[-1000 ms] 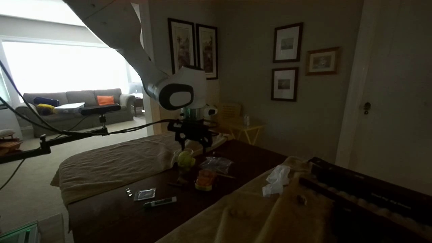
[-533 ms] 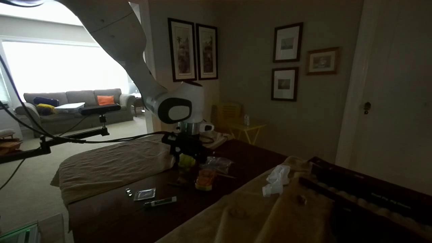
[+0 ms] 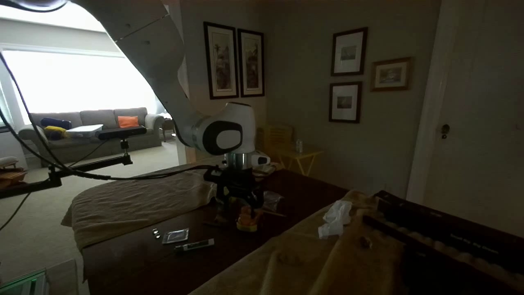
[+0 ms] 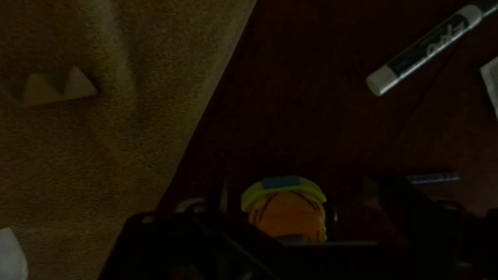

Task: Move the toy car forward

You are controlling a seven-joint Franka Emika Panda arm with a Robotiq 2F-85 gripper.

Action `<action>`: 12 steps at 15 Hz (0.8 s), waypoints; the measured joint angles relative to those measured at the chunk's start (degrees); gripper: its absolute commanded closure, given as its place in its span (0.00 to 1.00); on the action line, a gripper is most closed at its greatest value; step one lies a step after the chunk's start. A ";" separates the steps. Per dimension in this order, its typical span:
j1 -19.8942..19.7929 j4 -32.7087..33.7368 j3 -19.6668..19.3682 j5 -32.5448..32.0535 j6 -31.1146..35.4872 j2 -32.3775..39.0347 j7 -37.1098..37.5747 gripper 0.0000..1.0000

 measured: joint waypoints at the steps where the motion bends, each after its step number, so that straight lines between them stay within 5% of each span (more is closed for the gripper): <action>1: 0.00 0.27 -0.67 -2.16 -0.32 0.00 0.51 0.00; 4: -0.04 1.72 -1.50 -7.10 -1.66 0.37 0.27 0.00; 12: -2.23 4.50 3.33 -6.91 -1.45 1.86 -6.97 0.00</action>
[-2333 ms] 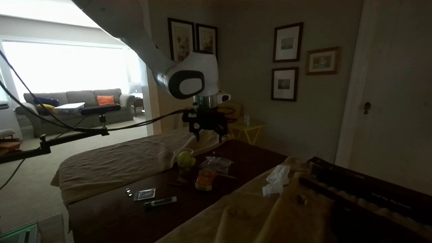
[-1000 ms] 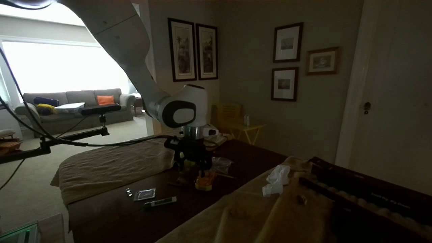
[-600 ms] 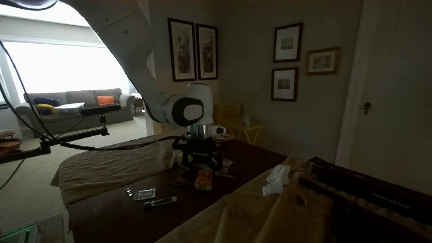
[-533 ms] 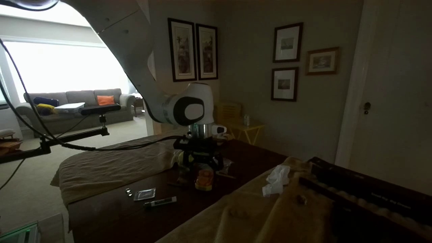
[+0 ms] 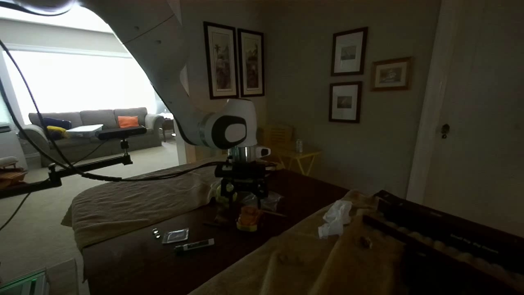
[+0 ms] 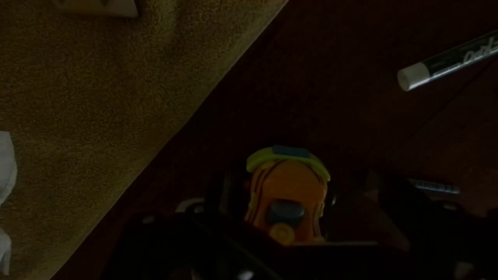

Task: Move the toy car forward

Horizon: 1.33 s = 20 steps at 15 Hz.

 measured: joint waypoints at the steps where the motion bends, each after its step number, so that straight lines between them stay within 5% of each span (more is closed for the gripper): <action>1: -0.10 0.00 0.03 0.00 0.02 0.01 -0.10 0.00; 12: 7.28 -2.36 -5.30 -11.94 4.70 0.79 17.06 0.00; 20: 6.53 -1.30 -8.53 -12.95 14.98 4.39 20.63 0.00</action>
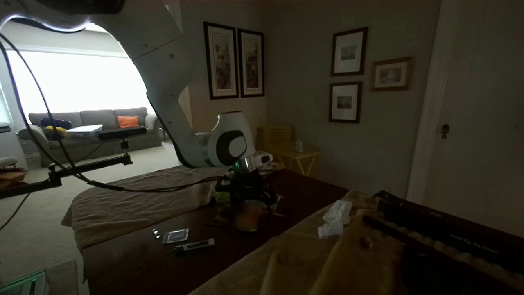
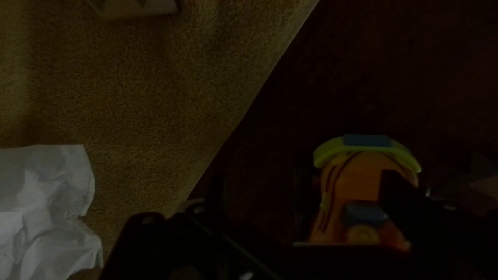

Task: Move the toy car forward

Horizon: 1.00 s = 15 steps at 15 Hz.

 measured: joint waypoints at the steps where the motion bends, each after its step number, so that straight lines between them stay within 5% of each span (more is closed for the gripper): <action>1: -0.15 0.27 0.06 0.00 1.07 0.34 0.00 0.00; 7: -1.18 1.55 1.94 0.08 4.30 1.00 -1.57 0.00; 15: -8.34 2.19 12.44 2.42 5.51 1.43 -12.38 0.00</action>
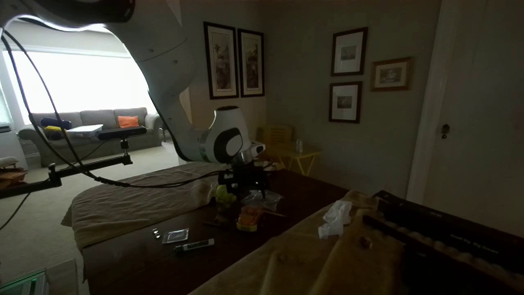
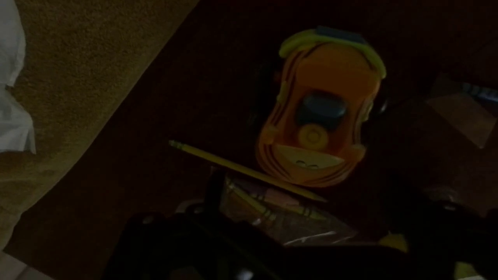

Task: Move the toy car forward

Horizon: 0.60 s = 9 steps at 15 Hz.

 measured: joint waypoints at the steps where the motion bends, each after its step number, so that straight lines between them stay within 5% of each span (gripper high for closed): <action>1: -1.28 0.02 1.53 0.87 0.00 0.34 -1.72 0.00; 9: -8.02 1.40 7.16 4.33 -0.61 4.45 -9.80 0.00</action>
